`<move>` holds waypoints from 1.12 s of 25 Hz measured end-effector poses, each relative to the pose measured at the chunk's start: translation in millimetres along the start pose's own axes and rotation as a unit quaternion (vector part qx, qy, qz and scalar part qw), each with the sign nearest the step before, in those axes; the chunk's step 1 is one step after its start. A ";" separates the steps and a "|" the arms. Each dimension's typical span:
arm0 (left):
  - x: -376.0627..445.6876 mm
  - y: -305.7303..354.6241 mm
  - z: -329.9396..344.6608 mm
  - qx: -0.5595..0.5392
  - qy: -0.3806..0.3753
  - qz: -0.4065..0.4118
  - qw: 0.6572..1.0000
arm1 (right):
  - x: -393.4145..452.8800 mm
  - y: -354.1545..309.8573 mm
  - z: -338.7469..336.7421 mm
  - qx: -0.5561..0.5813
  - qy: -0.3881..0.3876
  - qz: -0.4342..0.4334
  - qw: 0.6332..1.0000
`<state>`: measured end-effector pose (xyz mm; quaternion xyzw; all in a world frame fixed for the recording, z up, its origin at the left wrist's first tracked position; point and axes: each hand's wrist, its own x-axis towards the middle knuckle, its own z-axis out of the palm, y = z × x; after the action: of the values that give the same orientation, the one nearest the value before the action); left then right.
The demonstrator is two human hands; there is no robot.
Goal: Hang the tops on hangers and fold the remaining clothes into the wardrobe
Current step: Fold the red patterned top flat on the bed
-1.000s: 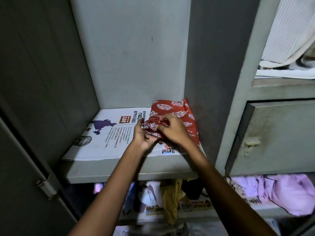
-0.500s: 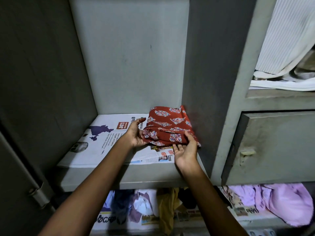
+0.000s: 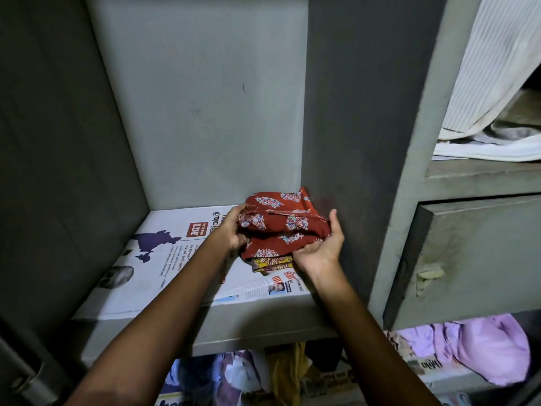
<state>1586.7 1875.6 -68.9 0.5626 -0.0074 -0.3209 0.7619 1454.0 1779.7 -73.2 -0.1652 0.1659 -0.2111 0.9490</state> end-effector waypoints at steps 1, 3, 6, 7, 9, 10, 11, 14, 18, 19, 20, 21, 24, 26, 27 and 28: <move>3.8 3.5 2.3 0.008 -0.009 0.006 1.000 | 3.6 1.6 -0.4 0.001 -0.015 -0.013 1.000; 6.9 8.9 6.3 0.042 -0.025 -0.003 0.999 | 10.9 6.8 -2.8 0.021 -0.027 -0.037 0.999; 12.1 12.0 3.3 0.039 -0.019 -0.031 0.999 | 16.1 13.0 -4.1 0.091 -0.053 -0.034 0.994; 12.6 12.4 0.9 0.042 -0.026 -0.048 0.998 | 16.9 13.5 -2.7 0.108 -0.055 -0.028 0.992; 17.7 13.0 -6.1 0.062 -0.055 -0.081 0.993 | 22.3 13.9 2.1 0.116 -0.054 -0.020 0.992; 17.8 13.6 -8.9 0.078 -0.073 -0.099 0.989 | 25.5 14.3 5.2 0.113 -0.056 -0.017 0.992; 20.2 14.6 -11.6 0.097 -0.086 -0.113 0.985 | 27.5 14.8 9.1 0.106 -0.061 -0.013 0.992; 8.0 18.7 -10.3 0.143 -0.120 -0.142 0.972 | 32.4 15.2 18.1 0.059 -0.076 -0.006 0.995; 21.3 17.8 -24.0 0.153 -0.060 -0.141 0.976 | 39.2 7.4 31.2 0.089 -0.072 -0.017 0.993; 28.0 15.9 -29.6 0.153 -0.054 -0.142 0.977 | 42.8 4.6 34.0 0.104 -0.062 -0.027 0.992; 28.3 14.4 -32.1 0.157 -0.061 -0.151 0.974 | 46.0 1.8 37.2 0.120 -0.053 -0.035 0.991; 32.7 11.1 -33.9 0.141 -0.076 -0.158 0.974 | 48.4 -0.4 40.3 0.131 -0.051 -0.039 0.989; 15.3 3.9 -20.5 0.076 -0.123 -0.149 0.978 | 53.6 -2.4 43.9 0.142 -0.048 -0.036 0.988; 19.2 0.7 -7.7 -0.035 -0.082 -0.112 0.990 | 51.8 -1.9 43.8 0.142 -0.046 -0.033 0.988; 22.4 -0.1 -3.3 -0.098 -0.049 -0.099 0.989 | 49.0 -2.0 43.5 0.140 -0.046 -0.029 0.989; 26.8 0.6 0.3 -0.128 -0.023 -0.078 0.988 | 45.4 -1.5 41.9 0.133 -0.046 -0.025 0.990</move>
<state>1608.2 1862.1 -77.7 0.4518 0.0604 -0.3907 0.7998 1508.5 1767.9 -46.4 -0.0510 0.0880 -0.2471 0.9636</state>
